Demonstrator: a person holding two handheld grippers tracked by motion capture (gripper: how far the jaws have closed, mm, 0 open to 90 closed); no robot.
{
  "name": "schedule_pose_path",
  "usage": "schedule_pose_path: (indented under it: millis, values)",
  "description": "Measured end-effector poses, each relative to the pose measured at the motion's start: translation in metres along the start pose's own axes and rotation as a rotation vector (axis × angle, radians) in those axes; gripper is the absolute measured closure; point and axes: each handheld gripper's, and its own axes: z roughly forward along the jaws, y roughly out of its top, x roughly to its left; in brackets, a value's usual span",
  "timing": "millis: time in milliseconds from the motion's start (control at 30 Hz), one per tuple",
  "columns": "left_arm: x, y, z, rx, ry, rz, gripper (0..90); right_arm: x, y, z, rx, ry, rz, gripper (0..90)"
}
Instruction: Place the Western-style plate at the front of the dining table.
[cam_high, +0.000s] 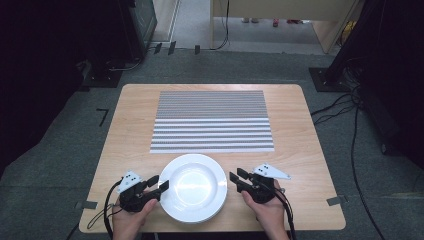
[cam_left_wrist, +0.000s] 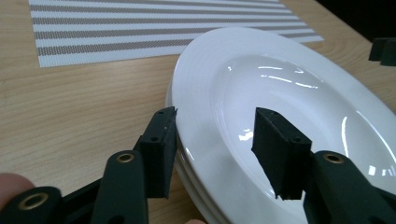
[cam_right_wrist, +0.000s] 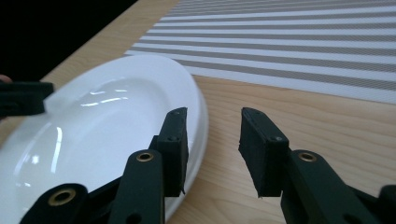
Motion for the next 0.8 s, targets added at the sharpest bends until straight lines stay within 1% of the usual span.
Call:
schedule_pose_path:
  millis: [67, 100, 167, 200, 267, 300, 333, 367, 433, 533, 567, 633, 733, 800]
  values:
    - [-0.002, 0.000, 0.001, 0.015, 0.013, 0.003, 48.5, 0.004, 0.000, 0.005, 0.016, 0.027, 0.046, 66.0]
    - [-0.002, 0.001, 0.001, 0.023, 0.017, -0.001, 48.4, 0.005, 0.000, 0.007, 0.022, 0.027, 0.056, 66.3]
    - [-0.001, 0.003, 0.000, 0.033, 0.012, -0.020, 50.3, 0.008, -0.001, 0.013, 0.053, 0.026, 0.085, 69.7]
    - [0.001, 0.004, -0.001, 0.034, 0.011, -0.025, 52.1, 0.008, -0.001, 0.015, 0.068, 0.042, 0.113, 70.6]
    - [0.003, 0.005, -0.003, 0.035, -0.002, -0.027, 57.1, 0.007, 0.000, 0.017, 0.100, 0.086, 0.188, 72.5]
    - [0.004, 0.006, -0.004, 0.042, -0.005, -0.033, 57.9, 0.007, 0.001, 0.018, 0.102, 0.098, 0.208, 73.3]
    - [0.004, 0.006, -0.004, 0.042, -0.005, -0.033, 59.0, 0.007, 0.001, 0.018, 0.102, 0.098, 0.208, 73.3]
    - [0.005, 0.005, -0.004, 0.053, -0.009, -0.035, 60.0, 0.006, 0.001, 0.019, 0.107, 0.093, 0.214, 74.0]
    - [0.005, 0.005, -0.005, 0.058, -0.009, -0.030, 60.3, 0.005, 0.001, 0.020, 0.107, 0.101, 0.224, 73.6]
    - [0.006, 0.006, -0.007, 0.047, -0.020, -0.038, 61.1, 0.003, 0.001, 0.019, 0.101, 0.111, 0.245, 72.7]
    - [0.006, 0.006, -0.008, 0.044, -0.024, -0.039, 61.4, 0.002, 0.000, 0.018, 0.099, 0.108, 0.253, 71.9]
    - [0.006, 0.006, -0.009, 0.042, -0.024, -0.039, 61.5, 0.000, -0.001, 0.017, 0.095, 0.076, 0.259, 71.4]
    - [0.006, 0.006, -0.008, 0.041, -0.021, -0.044, 61.5, -0.003, -0.003, 0.018, 0.115, 0.106, 0.290, 71.2]
    - [0.006, 0.006, -0.009, 0.037, -0.026, -0.053, 61.5, -0.001, -0.004, 0.018, 0.112, 0.105, 0.289, 71.3]
